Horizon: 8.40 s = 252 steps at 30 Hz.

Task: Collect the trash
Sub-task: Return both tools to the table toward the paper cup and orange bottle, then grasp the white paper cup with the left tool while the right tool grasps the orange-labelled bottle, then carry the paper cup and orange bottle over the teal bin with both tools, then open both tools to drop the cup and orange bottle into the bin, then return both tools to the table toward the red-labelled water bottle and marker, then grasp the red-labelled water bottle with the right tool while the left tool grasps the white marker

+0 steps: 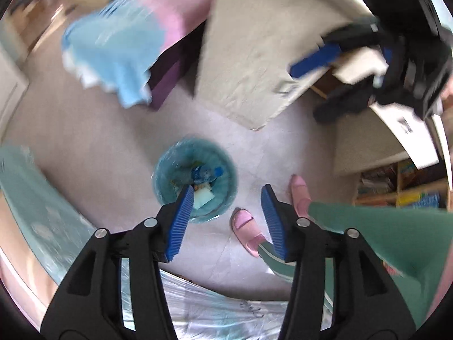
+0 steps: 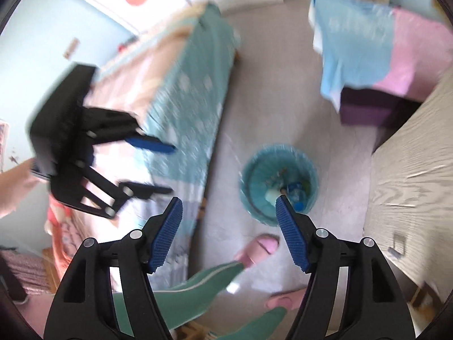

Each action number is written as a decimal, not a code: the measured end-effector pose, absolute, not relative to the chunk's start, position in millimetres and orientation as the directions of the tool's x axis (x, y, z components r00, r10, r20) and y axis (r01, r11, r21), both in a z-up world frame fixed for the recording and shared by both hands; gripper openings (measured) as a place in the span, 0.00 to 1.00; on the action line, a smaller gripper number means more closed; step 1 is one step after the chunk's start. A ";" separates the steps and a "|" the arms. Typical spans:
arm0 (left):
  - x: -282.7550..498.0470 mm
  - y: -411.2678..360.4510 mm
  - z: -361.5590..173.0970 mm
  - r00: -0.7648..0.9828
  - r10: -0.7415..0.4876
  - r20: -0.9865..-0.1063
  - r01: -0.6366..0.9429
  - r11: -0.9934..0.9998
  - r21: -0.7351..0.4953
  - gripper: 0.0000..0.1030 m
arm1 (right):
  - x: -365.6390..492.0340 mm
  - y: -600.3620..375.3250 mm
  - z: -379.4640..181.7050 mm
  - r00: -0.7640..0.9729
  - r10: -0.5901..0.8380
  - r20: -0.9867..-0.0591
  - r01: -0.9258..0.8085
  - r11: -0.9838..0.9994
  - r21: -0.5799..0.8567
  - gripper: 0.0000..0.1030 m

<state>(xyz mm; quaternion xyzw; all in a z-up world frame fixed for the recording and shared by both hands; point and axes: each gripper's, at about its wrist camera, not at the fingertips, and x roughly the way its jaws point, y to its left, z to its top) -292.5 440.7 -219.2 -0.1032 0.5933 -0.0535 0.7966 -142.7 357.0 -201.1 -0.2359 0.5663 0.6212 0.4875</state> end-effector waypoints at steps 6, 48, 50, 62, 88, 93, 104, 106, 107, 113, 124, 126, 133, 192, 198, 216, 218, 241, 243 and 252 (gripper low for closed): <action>-241.4 391.4 -126.3 0.350 -0.234 -0.907 0.206 0.964 -0.169 0.63 | -115.7 273.1 -85.0 -0.283 0.494 -0.822 -0.899 0.163 0.408 0.75; 177.5 18.3 -52.6 0.373 -0.291 -0.881 0.726 0.682 0.083 0.93 | 165.5 -220.0 -36.8 0.345 0.302 -0.889 -0.534 0.842 0.079 0.78; 191.7 22.3 -61.6 0.346 -0.300 -0.889 0.723 0.690 0.048 0.93 | 174.2 -214.8 -46.2 0.329 0.294 -0.897 -0.533 0.842 0.081 0.78; 248.1 -14.4 -99.7 0.205 -0.408 -0.890 0.785 0.611 -0.099 0.93 | 222.3 -199.0 -93.5 0.226 0.289 -0.930 -0.535 0.835 0.129 0.66; 204.2 14.0 -0.2 0.403 -0.428 -0.809 0.749 0.662 0.023 0.68 | 214.3 -219.1 -29.1 0.307 0.435 -0.846 -0.554 0.805 0.213 0.59; 168.8 58.4 24.3 0.486 -0.354 -0.799 0.643 0.764 0.054 0.68 | 210.1 -200.8 8.0 0.322 0.515 -0.794 -0.609 0.755 0.242 0.57; 27.9 193.0 31.1 0.584 -0.110 -0.804 0.263 0.963 0.059 0.69 | 169.8 -40.6 58.7 0.119 0.686 -0.718 -0.857 0.436 0.274 0.55; -6.6 221.7 27.7 0.582 -0.066 -0.811 0.182 0.982 0.050 0.69 | 152.0 3.9 59.9 0.049 0.704 -0.708 -0.886 0.358 0.294 0.55; -26.3 237.3 24.4 0.578 -0.039 -0.815 0.139 0.989 0.051 0.69 | 141.2 27.0 60.8 0.012 0.707 -0.707 -0.899 0.316 0.302 0.55; -124.6 323.2 -10.0 0.529 0.050 -0.847 -0.082 0.997 0.007 0.69 | 61.2 164.2 42.2 -0.175 0.674 -0.718 -0.936 0.112 0.333 0.55; -222.3 449.6 -144.3 0.367 0.048 -0.929 -0.272 0.960 -0.058 0.69 | -81.0 358.2 -107.5 -0.347 0.473 -0.810 -0.901 0.072 0.428 0.55; -229.7 471.1 -177.4 0.339 0.030 -0.940 -0.290 0.954 -0.074 0.68 | -98.2 378.5 -150.6 -0.365 0.429 -0.826 -0.889 0.102 0.446 0.55; -234.1 507.2 -289.6 0.279 -0.029 -0.960 -0.302 0.946 -0.117 0.69 | -125.9 408.5 -290.5 -0.370 0.354 -0.859 -0.867 0.201 0.456 0.55; -213.9 448.9 -153.1 0.234 0.049 -0.971 0.010 0.999 0.053 0.93 | -124.1 271.8 -103.7 -0.272 0.604 -0.749 -0.809 0.277 0.518 0.84; -159.1 394.7 -82.1 0.365 -0.018 -0.931 0.154 0.987 0.041 0.93 | -105.6 180.6 -45.5 -0.111 0.641 -0.759 -0.783 0.415 0.464 0.85; -27.7 95.4 -8.6 0.374 -0.316 -0.872 0.718 0.694 0.056 0.94 | -74.0 -166.7 22.3 0.464 0.389 -0.796 -0.324 0.911 0.256 0.93; -20.1 58.3 -11.8 0.358 -0.334 -0.872 0.743 0.668 0.049 0.94 | -61.3 -201.0 18.4 0.486 0.352 -0.800 -0.282 0.930 0.237 0.93; 79.9 -169.5 -98.7 0.128 -0.315 -0.940 0.816 0.573 -0.081 0.93 | 96.4 -315.9 -96.5 0.317 0.299 -0.900 -0.371 0.912 0.173 0.93; 82.8 -180.1 -106.7 0.124 -0.303 -0.945 0.825 0.560 -0.071 0.94 | 100.4 -319.3 -101.5 0.312 0.303 -0.900 -0.385 0.907 0.172 0.93; 105.7 -201.9 -131.0 0.112 -0.309 -0.944 0.844 0.532 -0.074 0.93 | 129.4 -347.6 -115.9 0.292 0.333 -0.897 -0.411 0.890 0.197 0.93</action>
